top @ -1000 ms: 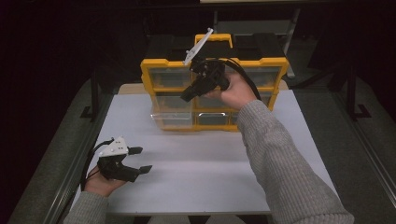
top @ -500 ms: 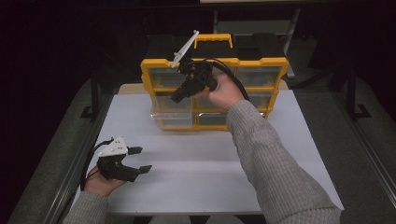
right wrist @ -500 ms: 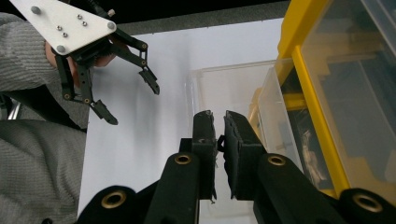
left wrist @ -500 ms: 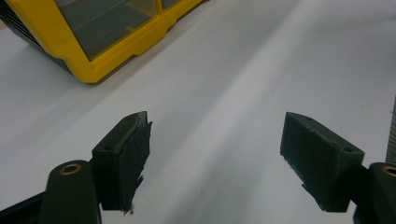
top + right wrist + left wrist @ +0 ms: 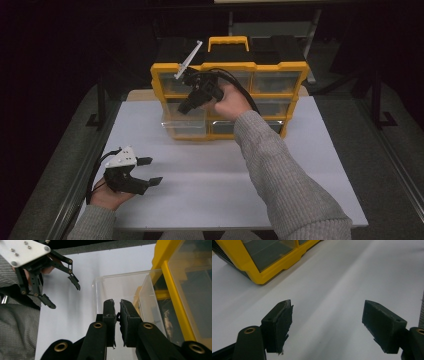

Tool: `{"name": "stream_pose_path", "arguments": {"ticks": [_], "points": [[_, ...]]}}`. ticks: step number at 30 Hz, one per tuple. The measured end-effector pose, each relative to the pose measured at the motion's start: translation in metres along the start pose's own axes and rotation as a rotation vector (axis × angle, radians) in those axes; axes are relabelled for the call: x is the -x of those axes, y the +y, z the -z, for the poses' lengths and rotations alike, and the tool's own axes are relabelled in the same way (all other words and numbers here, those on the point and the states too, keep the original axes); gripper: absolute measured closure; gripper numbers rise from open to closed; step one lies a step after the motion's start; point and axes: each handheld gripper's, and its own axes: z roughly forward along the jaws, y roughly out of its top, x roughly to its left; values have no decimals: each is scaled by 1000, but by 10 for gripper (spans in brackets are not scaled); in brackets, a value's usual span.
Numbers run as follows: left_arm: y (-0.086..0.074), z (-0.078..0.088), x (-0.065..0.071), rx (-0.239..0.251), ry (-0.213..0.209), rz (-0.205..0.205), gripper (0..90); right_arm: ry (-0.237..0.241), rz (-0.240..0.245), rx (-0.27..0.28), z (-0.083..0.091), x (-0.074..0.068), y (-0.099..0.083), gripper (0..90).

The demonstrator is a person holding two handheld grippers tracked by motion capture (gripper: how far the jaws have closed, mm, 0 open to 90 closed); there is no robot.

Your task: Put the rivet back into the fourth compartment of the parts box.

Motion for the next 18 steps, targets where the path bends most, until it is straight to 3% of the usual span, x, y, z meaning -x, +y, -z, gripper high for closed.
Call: {"name": "stream_pose_path", "arguments": {"ticks": [7, 18], "points": [[0, 0, -1, 4, 0, 0, 238, 13, -20, -4, -12, 4, -4, 816], [0, 0, -1, 4, 1, -4, 239, -4, -44, -23, -22, 10, -15, 816]]}}
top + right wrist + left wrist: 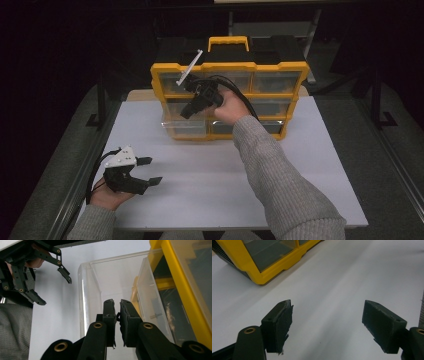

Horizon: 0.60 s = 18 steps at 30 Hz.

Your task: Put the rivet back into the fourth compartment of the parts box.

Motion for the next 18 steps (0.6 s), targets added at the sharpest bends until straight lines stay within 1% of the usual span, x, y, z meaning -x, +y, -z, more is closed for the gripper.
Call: {"name": "stream_pose_path", "arguments": {"ticks": [2, 3, 6, 7, 9, 11, 14, 16, 18], "points": [[0, 0, 0, 6, -1, 3, 239, -1, -2, 0, -1, 0, -2, 816], [0, 0, 0, 2, 0, -3, 239, -1, -1, 0, -2, 1, -3, 816], [0, 0, 0, -1, -2, -1, 239, -5, -12, -10, -5, 1, -6, 815], [0, 0, 0, -2, -2, -1, 239, -8, -6, -11, -6, 2, -8, 815], [0, 0, 0, -5, -2, 0, 239, -2, -19, -17, -7, 2, -9, 812], [0, 0, 0, -3, -1, -2, 239, -7, -18, -15, -8, 3, -10, 797], [0, 1, 0, -3, -1, -1, 238, -11, -22, -19, -8, 2, -10, 788], [0, 0, 0, -4, -2, 0, 239, -12, -15, -11, -7, 3, -11, 787], [0, 0, 0, -3, 0, -1, 238, -15, -20, -9, -5, 3, -11, 788]]}}
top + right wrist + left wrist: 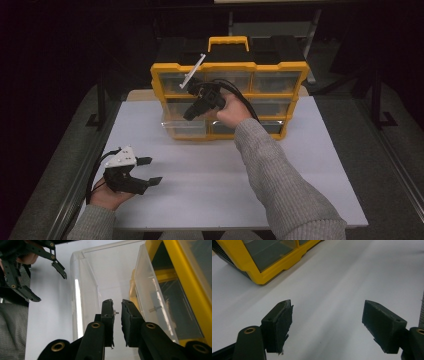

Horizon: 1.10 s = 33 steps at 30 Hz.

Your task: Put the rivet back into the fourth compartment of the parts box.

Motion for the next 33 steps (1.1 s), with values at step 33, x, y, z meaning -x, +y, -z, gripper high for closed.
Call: {"name": "stream_pose_path", "arguments": {"ticks": [33], "points": [[-1, 1, -3, 1, 6, -6, 239, 37, 4, 95, 41, -17, 2, 708]]}}
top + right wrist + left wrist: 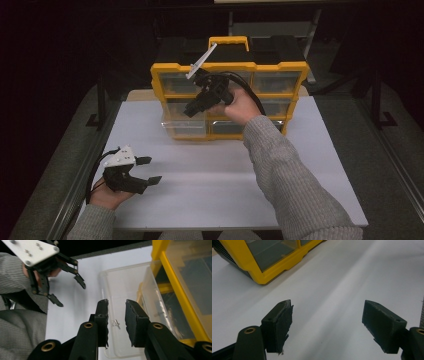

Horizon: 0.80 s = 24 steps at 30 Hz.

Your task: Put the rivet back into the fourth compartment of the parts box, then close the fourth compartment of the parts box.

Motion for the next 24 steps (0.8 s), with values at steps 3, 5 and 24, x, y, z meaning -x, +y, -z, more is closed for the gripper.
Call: {"name": "stream_pose_path", "arguments": {"ticks": [3, 5, 24], "points": [[0, 0, 0, 3, 0, 4, 239, 7, 4, 5, 2, -5, 1, 703], [0, 0, -1, 2, 0, 4, 239, 12, 9, 14, 3, -8, 1, 700], [0, -1, -1, 9, -3, 5, 239, 57, 34, 21, 2, -34, -10, 694]]}}
